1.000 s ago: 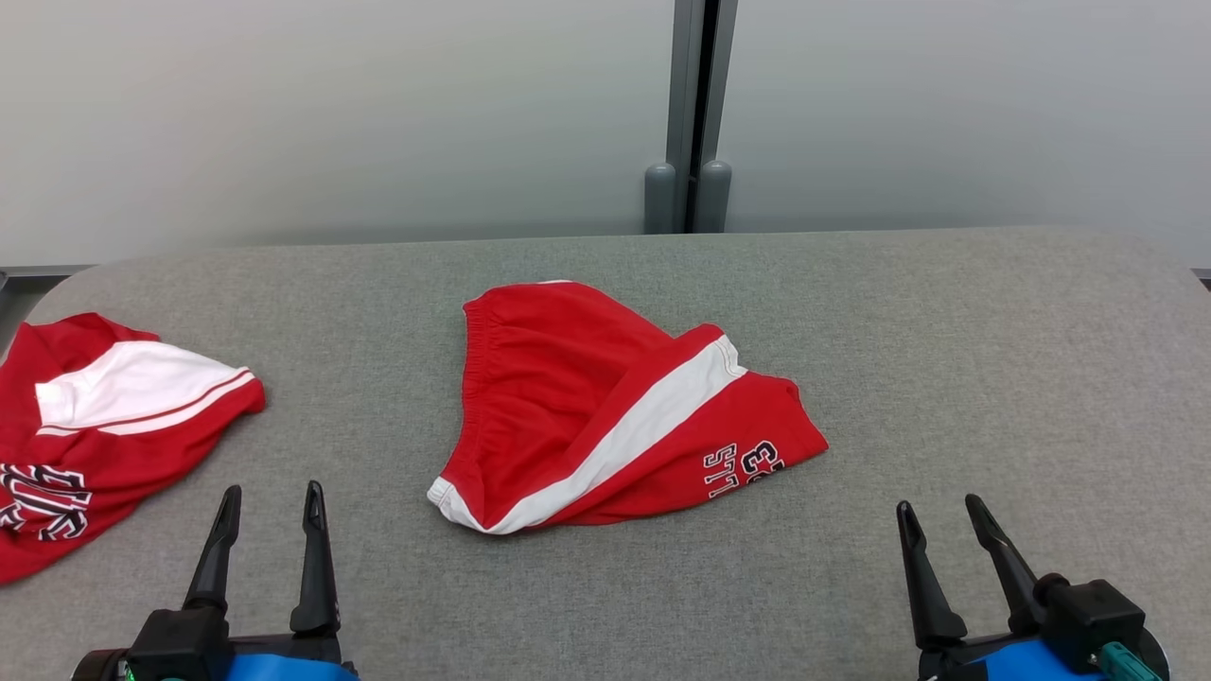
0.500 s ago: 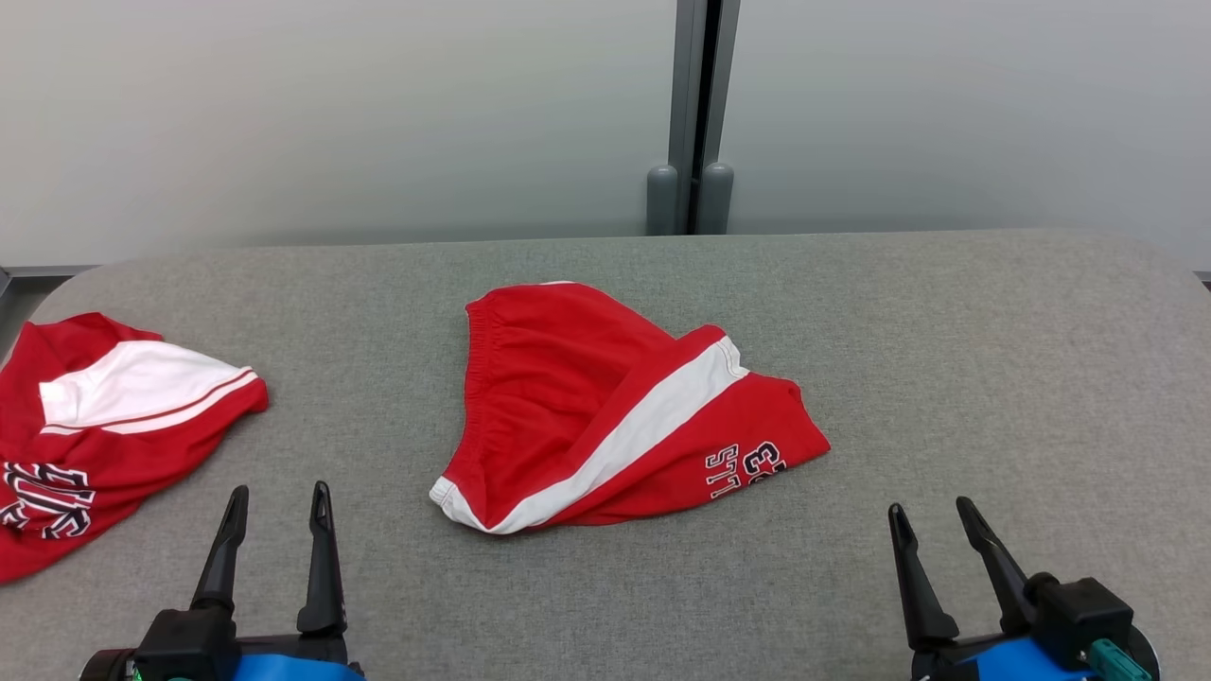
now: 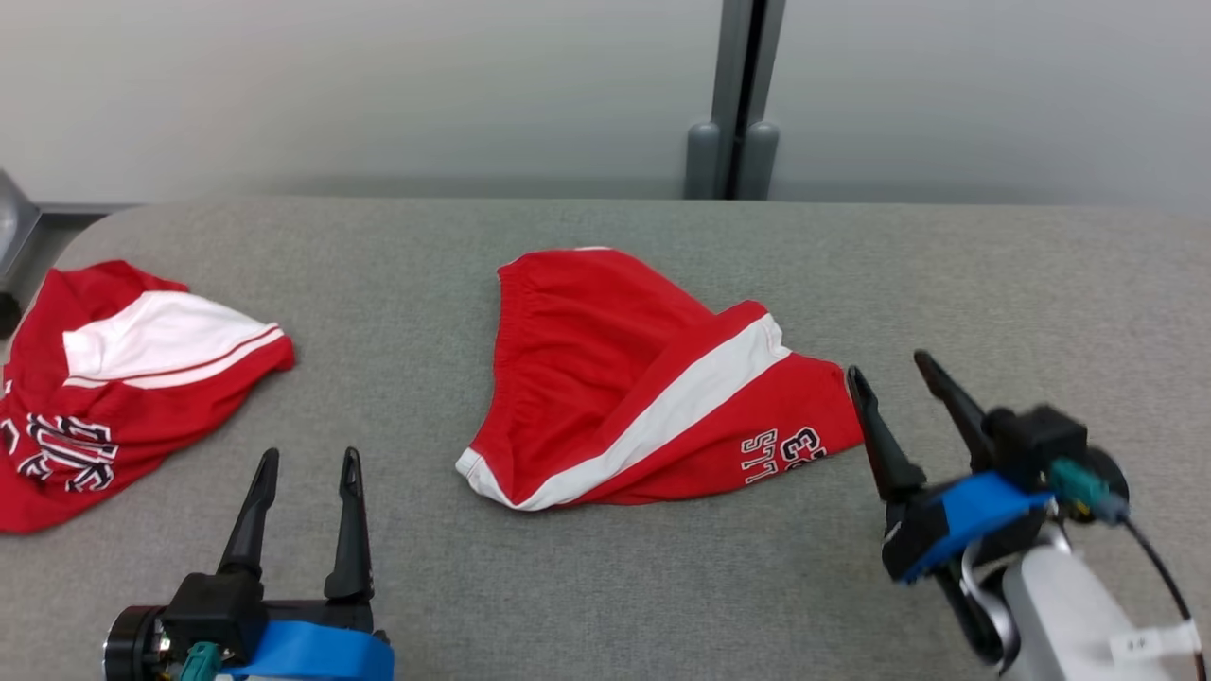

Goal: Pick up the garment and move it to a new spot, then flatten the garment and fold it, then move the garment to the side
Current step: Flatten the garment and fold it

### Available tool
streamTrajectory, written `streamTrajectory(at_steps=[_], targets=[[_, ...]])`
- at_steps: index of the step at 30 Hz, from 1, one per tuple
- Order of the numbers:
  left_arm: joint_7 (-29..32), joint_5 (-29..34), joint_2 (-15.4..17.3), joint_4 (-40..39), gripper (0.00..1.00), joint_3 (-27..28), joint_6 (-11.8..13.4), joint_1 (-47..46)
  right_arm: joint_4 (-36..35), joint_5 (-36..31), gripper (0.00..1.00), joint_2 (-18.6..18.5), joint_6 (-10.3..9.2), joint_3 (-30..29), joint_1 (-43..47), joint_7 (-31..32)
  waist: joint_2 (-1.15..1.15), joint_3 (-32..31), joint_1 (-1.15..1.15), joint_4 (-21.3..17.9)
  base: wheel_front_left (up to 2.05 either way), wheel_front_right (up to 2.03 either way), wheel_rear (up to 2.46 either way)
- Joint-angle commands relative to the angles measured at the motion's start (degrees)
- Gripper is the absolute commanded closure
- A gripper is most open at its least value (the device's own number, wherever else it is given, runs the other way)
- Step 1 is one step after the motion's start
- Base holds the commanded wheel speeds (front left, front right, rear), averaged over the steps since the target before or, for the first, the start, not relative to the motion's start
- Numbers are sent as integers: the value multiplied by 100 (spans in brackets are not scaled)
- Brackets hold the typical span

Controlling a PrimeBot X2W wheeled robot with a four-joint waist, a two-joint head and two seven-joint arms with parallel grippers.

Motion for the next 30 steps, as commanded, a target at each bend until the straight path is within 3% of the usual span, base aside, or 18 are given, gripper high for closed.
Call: streamTrajectory(at_steps=[1,8,19,30], targets=[[-17,-23,-17,28,0,-71,-26,-145,160,132,0,-201,3,134,-375,95,-1,160,-1,160,0,0,0],[-17,-73,-23,91,0,-243,-43,-381,879,480,0,-674,2,557,-1319,403,-1,496,-1,499,0,0,0],[-17,-301,-29,149,0,-600,-44,-753,2268,1281,0,-1269,2,1697,-2445,778,-1,985,-1,1022,0,0,0],[-17,-426,-29,200,0,-790,8,-910,3012,1872,0,-1394,2,2396,-2839,776,-1,1177,-1,1204,0,0,0]])
